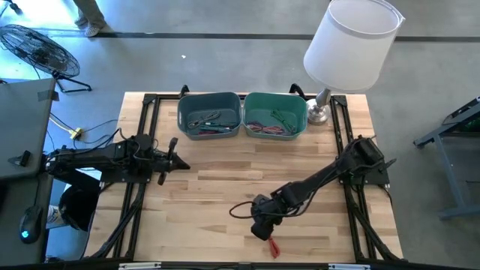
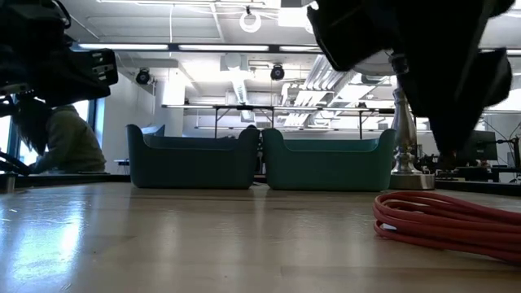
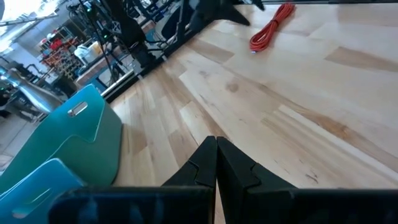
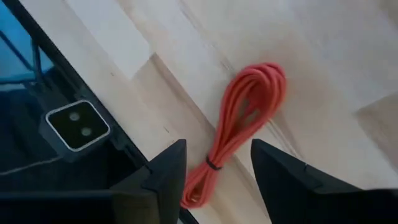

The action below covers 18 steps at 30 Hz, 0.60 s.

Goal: Pick & Place USB Port
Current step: Put the orange USB cable into the green bin

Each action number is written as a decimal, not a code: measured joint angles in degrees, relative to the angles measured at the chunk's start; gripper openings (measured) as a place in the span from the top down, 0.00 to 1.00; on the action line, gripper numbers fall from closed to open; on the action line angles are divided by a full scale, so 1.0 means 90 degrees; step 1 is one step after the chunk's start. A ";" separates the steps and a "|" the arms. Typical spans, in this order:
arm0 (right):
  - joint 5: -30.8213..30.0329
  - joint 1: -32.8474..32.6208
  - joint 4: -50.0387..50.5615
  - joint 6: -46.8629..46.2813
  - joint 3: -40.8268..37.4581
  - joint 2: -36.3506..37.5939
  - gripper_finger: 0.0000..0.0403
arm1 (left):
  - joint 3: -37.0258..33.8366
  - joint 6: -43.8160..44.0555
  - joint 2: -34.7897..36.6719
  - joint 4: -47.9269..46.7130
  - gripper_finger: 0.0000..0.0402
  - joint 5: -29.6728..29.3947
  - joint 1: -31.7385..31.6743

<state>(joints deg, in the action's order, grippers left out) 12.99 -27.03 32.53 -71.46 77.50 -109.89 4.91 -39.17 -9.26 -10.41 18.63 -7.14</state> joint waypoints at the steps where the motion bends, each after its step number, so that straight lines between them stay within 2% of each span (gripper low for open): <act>1: 0.0018 -0.0012 -0.0214 -0.0081 -0.0118 0.0000 0.58 | 0.0000 -0.0001 0.0000 -0.0001 1.00 -0.0045 0.0000; 9: -0.0067 -0.0187 -0.1596 -0.0775 -0.0981 0.0000 0.62 | 0.0000 0.0001 0.0000 -0.0005 1.00 -0.0162 0.0000; 18: -0.0131 -0.0211 -0.1827 -0.0913 -0.1222 -0.0113 0.65 | 0.0000 0.0004 0.0000 -0.0005 1.00 -0.0162 0.0000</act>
<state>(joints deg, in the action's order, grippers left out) 11.81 -28.93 16.08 -79.68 66.50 -110.90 4.91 -39.13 -9.26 -10.46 17.17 -7.14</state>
